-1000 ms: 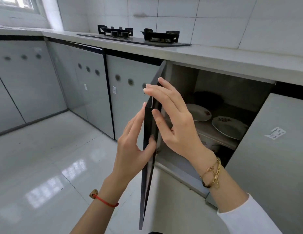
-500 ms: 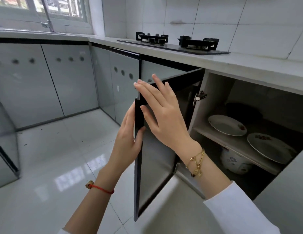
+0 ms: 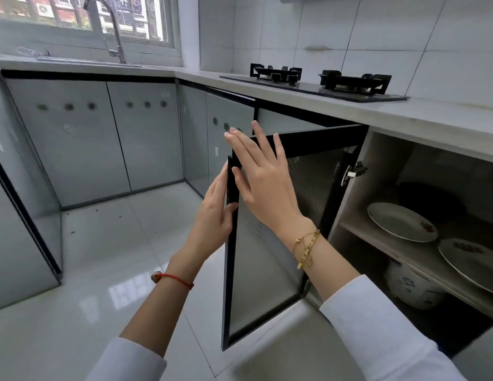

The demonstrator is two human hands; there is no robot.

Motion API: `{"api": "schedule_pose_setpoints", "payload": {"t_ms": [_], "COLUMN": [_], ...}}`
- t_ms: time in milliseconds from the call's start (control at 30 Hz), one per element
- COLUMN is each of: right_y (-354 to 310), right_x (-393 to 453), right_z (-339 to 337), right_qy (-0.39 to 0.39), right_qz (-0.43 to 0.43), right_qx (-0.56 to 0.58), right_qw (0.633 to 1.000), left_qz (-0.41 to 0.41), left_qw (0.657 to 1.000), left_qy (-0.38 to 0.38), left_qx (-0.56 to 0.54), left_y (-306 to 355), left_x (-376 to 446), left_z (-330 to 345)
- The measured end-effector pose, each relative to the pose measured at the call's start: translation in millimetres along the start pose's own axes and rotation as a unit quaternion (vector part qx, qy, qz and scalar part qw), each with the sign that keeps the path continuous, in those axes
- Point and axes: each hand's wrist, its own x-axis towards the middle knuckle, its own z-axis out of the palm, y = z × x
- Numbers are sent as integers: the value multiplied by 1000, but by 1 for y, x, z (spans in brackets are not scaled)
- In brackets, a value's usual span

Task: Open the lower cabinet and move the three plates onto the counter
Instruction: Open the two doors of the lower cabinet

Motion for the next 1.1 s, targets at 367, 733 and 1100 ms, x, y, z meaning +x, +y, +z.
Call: {"api": "schedule_pose_setpoints", "payload": {"t_ms": [367, 733, 1100], "right_y": [-1, 22, 69], "right_x": [-2, -38, -89], "right_z": [-9, -43, -92], "right_qy": [-25, -34, -32], "right_qz": [11, 47, 109], "right_qx": [13, 27, -22], "right_qw": [1000, 998, 993], "left_qz": [-3, -25, 50], "left_qw": [1000, 993, 984], "left_qy": [15, 87, 93], "left_qx": [-2, 71, 141], "left_y": [4, 37, 105], "left_x": [-2, -12, -7], "left_z": [6, 18, 63]}}
